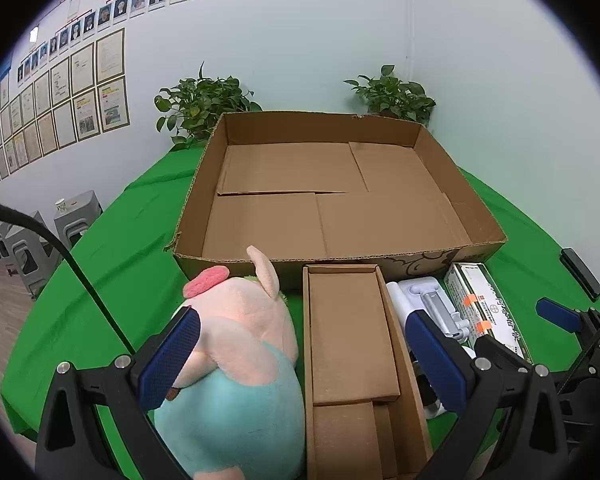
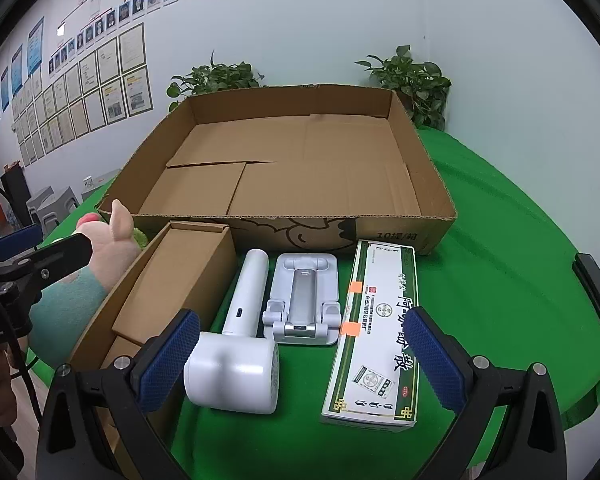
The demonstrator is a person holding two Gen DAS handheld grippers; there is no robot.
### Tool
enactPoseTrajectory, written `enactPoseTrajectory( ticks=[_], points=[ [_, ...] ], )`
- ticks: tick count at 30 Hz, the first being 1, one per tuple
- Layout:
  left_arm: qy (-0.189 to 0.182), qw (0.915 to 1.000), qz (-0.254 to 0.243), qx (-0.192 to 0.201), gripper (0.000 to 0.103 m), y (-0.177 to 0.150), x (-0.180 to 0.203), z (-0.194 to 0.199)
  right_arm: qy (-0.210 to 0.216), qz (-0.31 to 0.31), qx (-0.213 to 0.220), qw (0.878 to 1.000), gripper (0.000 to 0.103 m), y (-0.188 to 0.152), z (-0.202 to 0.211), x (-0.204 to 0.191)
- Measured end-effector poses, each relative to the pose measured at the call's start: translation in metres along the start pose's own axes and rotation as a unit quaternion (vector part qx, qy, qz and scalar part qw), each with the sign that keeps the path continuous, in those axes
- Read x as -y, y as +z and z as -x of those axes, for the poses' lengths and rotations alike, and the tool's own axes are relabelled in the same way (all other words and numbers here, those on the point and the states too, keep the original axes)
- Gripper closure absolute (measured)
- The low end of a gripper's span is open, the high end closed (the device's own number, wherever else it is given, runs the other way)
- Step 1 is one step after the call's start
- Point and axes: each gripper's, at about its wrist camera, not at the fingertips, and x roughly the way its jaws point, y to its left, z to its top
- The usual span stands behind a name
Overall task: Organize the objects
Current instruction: 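Move the right tool toward the plush pig beside the narrow tray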
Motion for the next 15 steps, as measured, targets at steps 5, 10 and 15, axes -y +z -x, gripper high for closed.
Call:
enactPoseTrajectory(
  ticks=[5,10,15],
  points=[
    [0.001,1.0000,0.001,0.001,0.001,0.0001,0.0006,-0.0005,-0.002,0.001,-0.001,1.000,0.000,0.0002,-0.0011,0.0012],
    [0.004,1.0000,0.001,0.002,0.001,0.0005,0.0012,-0.0028,0.001,0.003,-0.002,1.000,0.000,0.0015,-0.0043,0.0006],
    [0.003,1.0000,0.003,0.000,0.001,0.0009,0.0000,-0.0069,0.001,-0.001,-0.004,1.000,0.000,0.0015,-0.0084,0.0024]
  ],
)
